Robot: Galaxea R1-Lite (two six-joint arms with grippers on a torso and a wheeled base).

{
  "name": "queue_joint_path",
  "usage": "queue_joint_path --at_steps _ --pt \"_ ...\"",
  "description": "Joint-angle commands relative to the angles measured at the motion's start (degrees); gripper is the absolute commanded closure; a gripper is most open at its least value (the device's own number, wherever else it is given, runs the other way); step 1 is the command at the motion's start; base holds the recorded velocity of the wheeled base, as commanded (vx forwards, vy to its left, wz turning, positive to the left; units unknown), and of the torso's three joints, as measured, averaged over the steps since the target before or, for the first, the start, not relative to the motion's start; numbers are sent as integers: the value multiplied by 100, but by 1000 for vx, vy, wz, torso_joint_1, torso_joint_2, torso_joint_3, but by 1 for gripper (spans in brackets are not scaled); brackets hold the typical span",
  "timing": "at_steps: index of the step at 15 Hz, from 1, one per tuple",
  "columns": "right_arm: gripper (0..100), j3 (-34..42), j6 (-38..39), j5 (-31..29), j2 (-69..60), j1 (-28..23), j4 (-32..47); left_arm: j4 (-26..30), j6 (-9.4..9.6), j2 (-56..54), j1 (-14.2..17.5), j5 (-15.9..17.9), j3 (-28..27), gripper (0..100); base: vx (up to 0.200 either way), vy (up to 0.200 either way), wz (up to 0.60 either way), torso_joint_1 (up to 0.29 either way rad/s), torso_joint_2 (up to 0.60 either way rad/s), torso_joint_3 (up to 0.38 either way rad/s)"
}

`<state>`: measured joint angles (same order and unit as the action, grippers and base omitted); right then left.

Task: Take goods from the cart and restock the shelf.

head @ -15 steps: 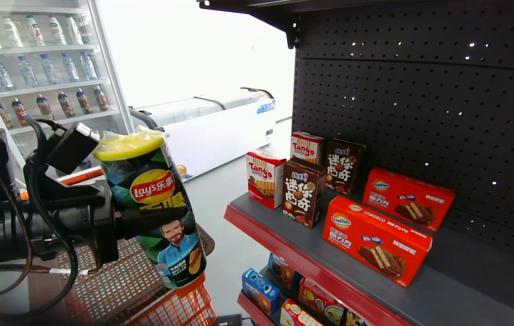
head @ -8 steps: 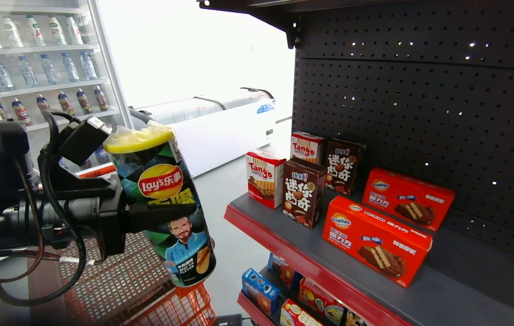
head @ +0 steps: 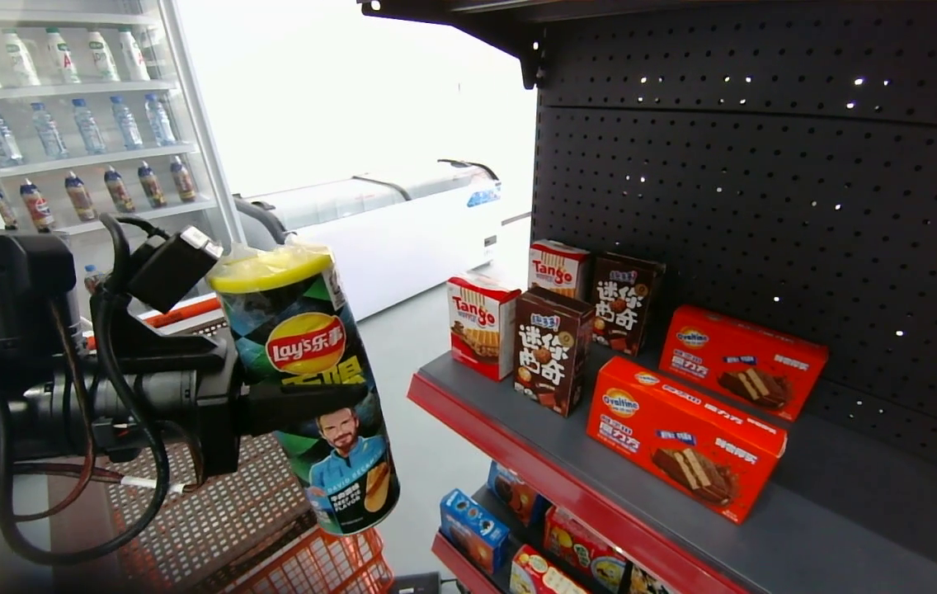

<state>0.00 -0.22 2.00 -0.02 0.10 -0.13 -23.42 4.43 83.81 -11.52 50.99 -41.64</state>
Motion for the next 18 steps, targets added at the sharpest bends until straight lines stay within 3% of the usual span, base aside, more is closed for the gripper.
queue_joint_path --at_steps 1,7,11,14,18 --pt "0 0 -4 2 2 -1 -4 -5 6 -14 -8 -2 25 100 0 0 -600 2 2 7" --pt "0 0 -4 2 2 -1 -4 -22 15 -14 -61 16 16 100 0 0 -600 5 3 3" --pt "0 0 -4 2 2 -1 -4 -22 15 -31 -325 16 7 100 0 0 -600 4 -1 0" --pt "0 0 -4 2 2 -1 -4 -22 6 -128 -755 16 -2 100 0 0 -600 4 4 2" --pt "0 0 -4 2 2 -1 -4 -22 6 -119 -799 7 16 100 0 0 -600 0 1 0"
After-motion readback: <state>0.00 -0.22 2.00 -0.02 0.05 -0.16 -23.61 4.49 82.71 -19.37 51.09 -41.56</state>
